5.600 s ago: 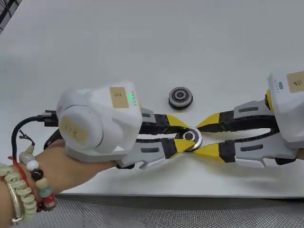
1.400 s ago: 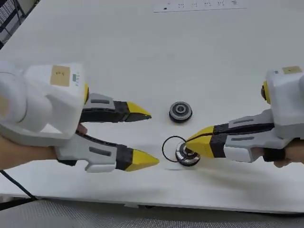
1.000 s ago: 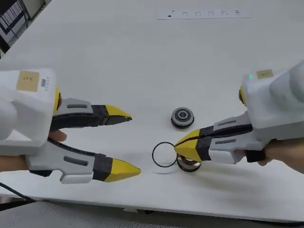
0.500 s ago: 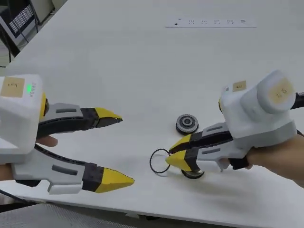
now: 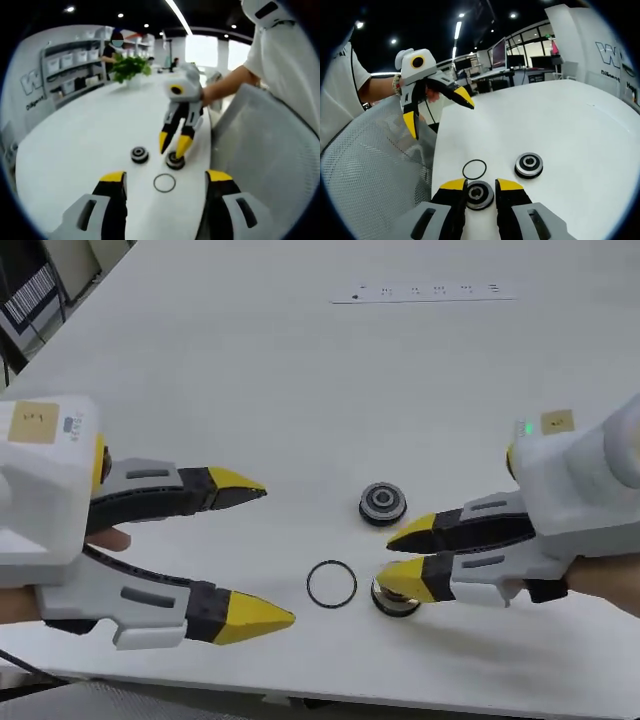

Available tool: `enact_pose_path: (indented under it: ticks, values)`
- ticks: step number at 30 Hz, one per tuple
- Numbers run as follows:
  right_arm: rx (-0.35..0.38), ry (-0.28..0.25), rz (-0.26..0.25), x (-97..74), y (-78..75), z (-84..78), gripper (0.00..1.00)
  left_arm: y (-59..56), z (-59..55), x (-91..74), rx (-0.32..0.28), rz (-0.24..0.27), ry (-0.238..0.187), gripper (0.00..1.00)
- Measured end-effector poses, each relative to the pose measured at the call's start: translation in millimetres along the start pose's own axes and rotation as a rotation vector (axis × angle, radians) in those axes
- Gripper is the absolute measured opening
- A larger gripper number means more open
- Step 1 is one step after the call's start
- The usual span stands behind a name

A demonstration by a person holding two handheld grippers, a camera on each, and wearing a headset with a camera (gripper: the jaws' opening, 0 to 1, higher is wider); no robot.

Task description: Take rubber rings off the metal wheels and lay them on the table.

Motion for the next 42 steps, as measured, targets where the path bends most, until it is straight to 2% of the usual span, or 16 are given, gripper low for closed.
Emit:
enact_pose_path:
  ticks: [4,10,13,16,21,27,33,37,41,42]
  values:
    - [0.007,-0.013,-0.018,-9.0,0.6,-4.7,0.22,-3.2,9.3,11.1,0.015,-0.024,-0.010,0.63]
    - [0.024,-0.013,-0.040,-14.9,2.9,-14.1,0.26,-6.1,14.2,30.2,0.054,-0.041,0.014,0.57]
    - [0.026,-0.011,-0.036,-15.4,7.8,-18.1,0.28,-13.3,18.6,42.4,0.063,-0.075,0.018,0.55]
    - [0.006,0.004,-0.040,-14.1,9.2,-23.0,0.28,-16.4,18.9,53.9,0.082,-0.085,0.033,0.52]
    - [-0.019,0.009,-0.040,-11.0,11.4,-25.0,0.28,-21.0,15.3,72.0,0.113,-0.102,0.062,0.44]
    - [-0.051,0.023,-0.042,-8.0,12.3,-28.3,0.27,-24.0,1.7,87.8,0.122,-0.129,0.112,0.34]
    - [-0.085,0.025,-0.044,-6.0,12.6,-27.8,0.23,-20.4,-9.7,99.0,0.086,-0.117,0.138,0.25]
    - [-0.107,0.036,-0.046,-4.2,12.7,-29.8,0.21,-19.3,-13.0,102.7,0.075,-0.107,0.142,0.20]
    - [-0.113,0.042,-0.047,-3.4,12.7,-31.4,0.19,-17.3,-18.8,104.4,0.077,-0.090,0.162,0.15]
    - [-0.113,0.043,-0.048,-3.1,12.5,-31.7,0.19,-17.2,-17.9,103.9,0.083,-0.088,0.153,0.15]
Point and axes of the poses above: the centre of the closed fingertips' face, and the gripper's own axes: x roughly forward along the fingers, y roughly to its left, z roughly out of its top, the point moved 1 cm from there along -x, roughly backward along the fingers, and after that the axes turned 14 degrees about -x, right-handed, at the moved point
